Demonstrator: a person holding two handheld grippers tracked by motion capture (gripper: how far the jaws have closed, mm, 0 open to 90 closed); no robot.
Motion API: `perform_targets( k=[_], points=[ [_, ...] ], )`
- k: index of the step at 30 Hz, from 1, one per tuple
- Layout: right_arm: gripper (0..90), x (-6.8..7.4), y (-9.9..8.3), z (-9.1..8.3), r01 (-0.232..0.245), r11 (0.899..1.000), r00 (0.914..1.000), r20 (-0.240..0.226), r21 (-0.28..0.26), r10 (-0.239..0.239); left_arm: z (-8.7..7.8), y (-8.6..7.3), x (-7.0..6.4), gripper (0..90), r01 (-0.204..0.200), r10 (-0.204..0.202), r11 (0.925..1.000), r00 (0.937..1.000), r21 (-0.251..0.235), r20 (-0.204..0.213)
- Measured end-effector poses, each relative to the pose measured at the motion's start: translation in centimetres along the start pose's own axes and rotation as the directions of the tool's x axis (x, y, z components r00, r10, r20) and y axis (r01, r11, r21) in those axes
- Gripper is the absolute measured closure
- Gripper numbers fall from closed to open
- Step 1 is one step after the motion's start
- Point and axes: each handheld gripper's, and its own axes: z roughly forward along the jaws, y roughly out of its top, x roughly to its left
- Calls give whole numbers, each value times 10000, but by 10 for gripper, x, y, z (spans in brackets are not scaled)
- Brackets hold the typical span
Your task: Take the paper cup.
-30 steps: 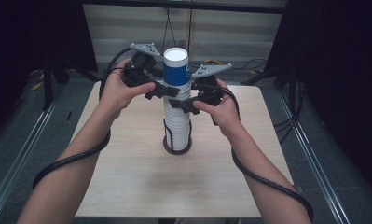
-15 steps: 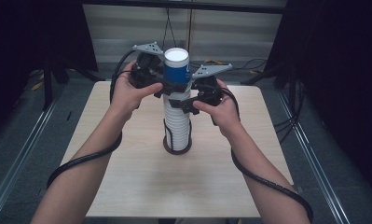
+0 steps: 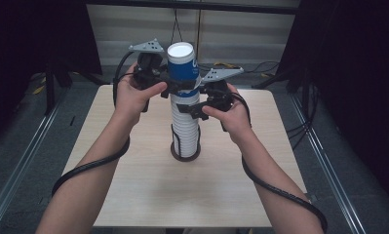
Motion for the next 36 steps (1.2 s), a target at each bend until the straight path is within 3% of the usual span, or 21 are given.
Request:
perform_targets(
  k=[18,33,36],
  points=[
    [119,0,-1,-1,17,10000,10000,15,-2,-17,-4,11,-4,183,109,-108,9999,9999,47,-92],
    [119,0,-1,-1,60,10000,10000,1,-14,-60,-14,25,-6,183,61,-64,9998,9998,-170,-192],
    [119,0,-1,-1,70,10000,10000,5,31,-70,-17,26,-5,183,208,-214,9994,9996,-286,-187]
  ],
)
